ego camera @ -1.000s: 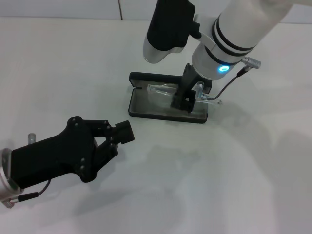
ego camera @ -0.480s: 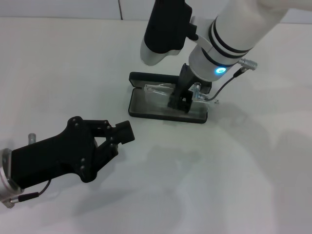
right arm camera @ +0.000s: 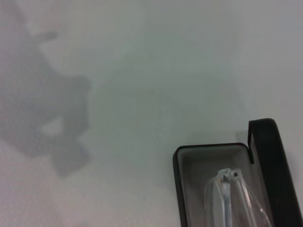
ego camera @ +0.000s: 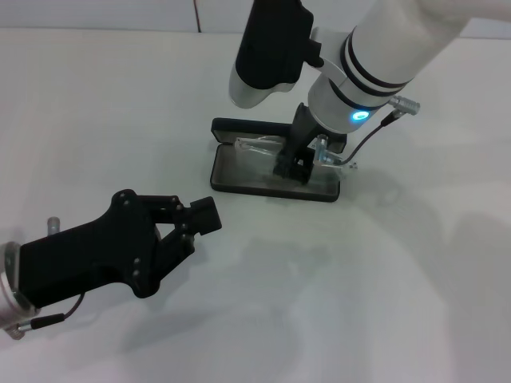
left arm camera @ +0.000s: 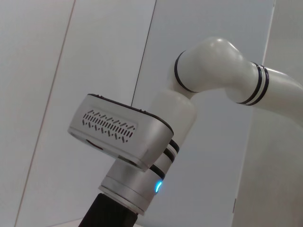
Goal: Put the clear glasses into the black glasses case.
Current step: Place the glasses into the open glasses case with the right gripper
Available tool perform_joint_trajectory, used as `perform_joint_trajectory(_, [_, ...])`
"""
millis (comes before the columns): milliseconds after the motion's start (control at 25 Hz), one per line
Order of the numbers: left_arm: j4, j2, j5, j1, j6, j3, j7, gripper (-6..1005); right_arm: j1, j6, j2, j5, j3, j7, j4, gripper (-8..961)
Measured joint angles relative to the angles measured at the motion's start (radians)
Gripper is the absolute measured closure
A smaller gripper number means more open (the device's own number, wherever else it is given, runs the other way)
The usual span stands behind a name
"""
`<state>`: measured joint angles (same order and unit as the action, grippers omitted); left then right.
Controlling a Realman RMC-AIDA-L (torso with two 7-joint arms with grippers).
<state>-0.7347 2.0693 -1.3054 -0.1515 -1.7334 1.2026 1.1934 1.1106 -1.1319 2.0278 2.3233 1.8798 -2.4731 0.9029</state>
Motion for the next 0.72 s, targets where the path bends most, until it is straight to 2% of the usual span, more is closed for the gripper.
perform_joint_trajectory(720, [0.0,0.004,0.0,-0.003,0.001,0.0,0.0,914,-0.021,0.027,0.0,0.0,0.004,0.006,0.013,807])
